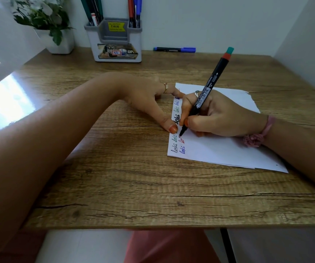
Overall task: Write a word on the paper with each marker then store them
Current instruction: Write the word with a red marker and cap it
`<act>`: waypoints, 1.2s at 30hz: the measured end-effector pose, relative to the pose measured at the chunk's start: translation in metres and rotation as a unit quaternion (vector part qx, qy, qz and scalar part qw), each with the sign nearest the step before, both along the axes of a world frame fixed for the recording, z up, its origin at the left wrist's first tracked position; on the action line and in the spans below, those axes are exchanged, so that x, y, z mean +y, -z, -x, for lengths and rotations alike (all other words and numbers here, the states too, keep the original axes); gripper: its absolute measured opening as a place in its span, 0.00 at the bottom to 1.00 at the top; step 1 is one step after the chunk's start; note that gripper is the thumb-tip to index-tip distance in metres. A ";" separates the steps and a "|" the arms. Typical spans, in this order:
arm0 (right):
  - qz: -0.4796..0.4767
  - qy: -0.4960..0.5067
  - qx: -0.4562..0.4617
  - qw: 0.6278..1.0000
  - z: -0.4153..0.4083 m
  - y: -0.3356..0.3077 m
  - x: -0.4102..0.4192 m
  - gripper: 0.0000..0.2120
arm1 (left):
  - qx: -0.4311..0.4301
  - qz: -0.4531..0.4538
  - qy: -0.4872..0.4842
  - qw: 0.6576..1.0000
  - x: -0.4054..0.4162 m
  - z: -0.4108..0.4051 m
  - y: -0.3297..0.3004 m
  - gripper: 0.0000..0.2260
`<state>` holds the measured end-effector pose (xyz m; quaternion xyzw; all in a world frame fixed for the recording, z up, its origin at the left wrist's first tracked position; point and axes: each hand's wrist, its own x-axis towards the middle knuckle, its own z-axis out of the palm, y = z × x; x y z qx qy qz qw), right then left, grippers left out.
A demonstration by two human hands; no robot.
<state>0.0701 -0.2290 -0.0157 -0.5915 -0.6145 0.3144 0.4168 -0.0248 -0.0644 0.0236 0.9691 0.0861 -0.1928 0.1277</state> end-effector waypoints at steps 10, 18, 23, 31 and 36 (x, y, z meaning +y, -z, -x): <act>0.006 0.003 -0.011 1.000 -0.001 -0.001 -0.001 0.03 | -0.006 0.008 0.003 1.000 0.001 0.000 0.000 0.45; -0.002 0.004 0.000 1.000 -0.003 0.002 0.001 0.06 | -0.007 0.003 0.004 1.000 0.000 0.000 0.000 0.45; -0.005 0.012 -0.005 1.000 -0.003 0.001 0.000 0.03 | -0.004 -0.004 0.004 1.000 0.000 -0.001 0.000 0.45; 0.002 0.014 0.004 1.000 -0.002 0.001 0.001 0.04 | -0.004 -0.004 0.008 1.000 0.004 -0.003 0.002 0.45; -0.035 0.067 0.089 0.993 -0.004 -0.002 0.002 0.04 | -0.017 0.005 0.008 1.000 0.009 -0.003 0.004 0.51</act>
